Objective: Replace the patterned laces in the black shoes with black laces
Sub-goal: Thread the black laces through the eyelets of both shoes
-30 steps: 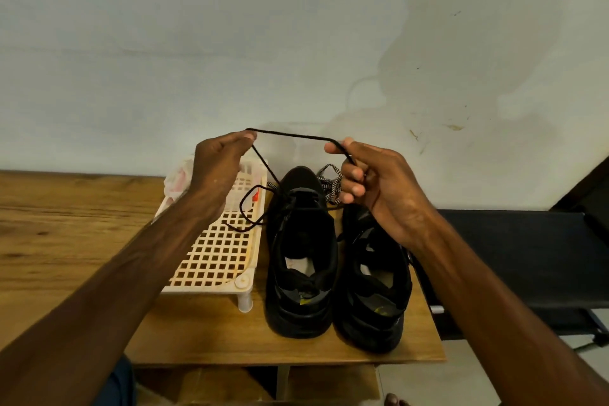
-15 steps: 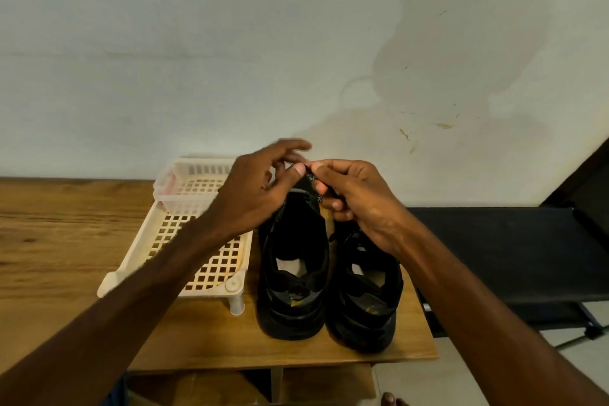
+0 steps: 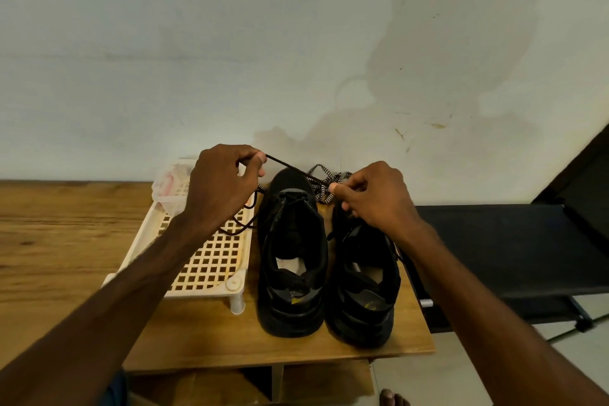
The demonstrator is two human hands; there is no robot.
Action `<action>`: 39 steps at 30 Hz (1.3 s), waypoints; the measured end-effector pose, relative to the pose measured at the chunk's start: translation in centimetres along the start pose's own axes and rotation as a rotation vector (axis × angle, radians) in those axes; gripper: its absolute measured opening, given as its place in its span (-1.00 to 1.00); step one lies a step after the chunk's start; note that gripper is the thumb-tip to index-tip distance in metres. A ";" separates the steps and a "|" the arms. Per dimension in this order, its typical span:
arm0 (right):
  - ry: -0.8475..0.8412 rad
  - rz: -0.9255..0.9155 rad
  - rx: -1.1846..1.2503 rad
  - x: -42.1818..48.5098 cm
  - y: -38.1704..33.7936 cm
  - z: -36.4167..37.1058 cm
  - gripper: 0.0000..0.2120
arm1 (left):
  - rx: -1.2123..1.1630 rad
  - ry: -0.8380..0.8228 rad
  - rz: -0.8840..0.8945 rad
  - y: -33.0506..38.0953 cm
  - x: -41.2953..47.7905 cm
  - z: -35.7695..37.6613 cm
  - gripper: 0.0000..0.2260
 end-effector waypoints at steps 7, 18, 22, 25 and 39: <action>-0.109 0.009 0.064 -0.3 0.0 0.8 -0.86 | 0.013 0.036 -0.068 -0.9 -0.2 -0.1 -0.81; -0.042 0.075 0.145 -0.9 0.3 -0.4 -0.81 | 0.190 0.023 -0.212 -3.2 -0.5 -0.6 -0.79; -0.093 0.047 0.167 -0.8 -0.1 0.7 -0.90 | 0.213 0.018 -0.223 -3.2 -0.6 -0.2 -0.75; -0.161 0.042 0.204 -0.8 -0.7 2.0 -0.92 | 0.179 0.001 -0.095 -1.0 -0.5 0.5 -0.63; -0.171 -0.093 0.146 -0.5 -2.5 2.2 -0.95 | 0.035 -0.176 0.353 4.8 -1.5 3.7 -0.84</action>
Point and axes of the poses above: each hand's wrist, its own x-axis towards the middle knuckle, its own z-axis out of the palm, y = z × x, the point moved 9 cm from there along x, towards the middle knuckle, and after that the axes turned 9 degrees about -y, right-handed, at the moved point
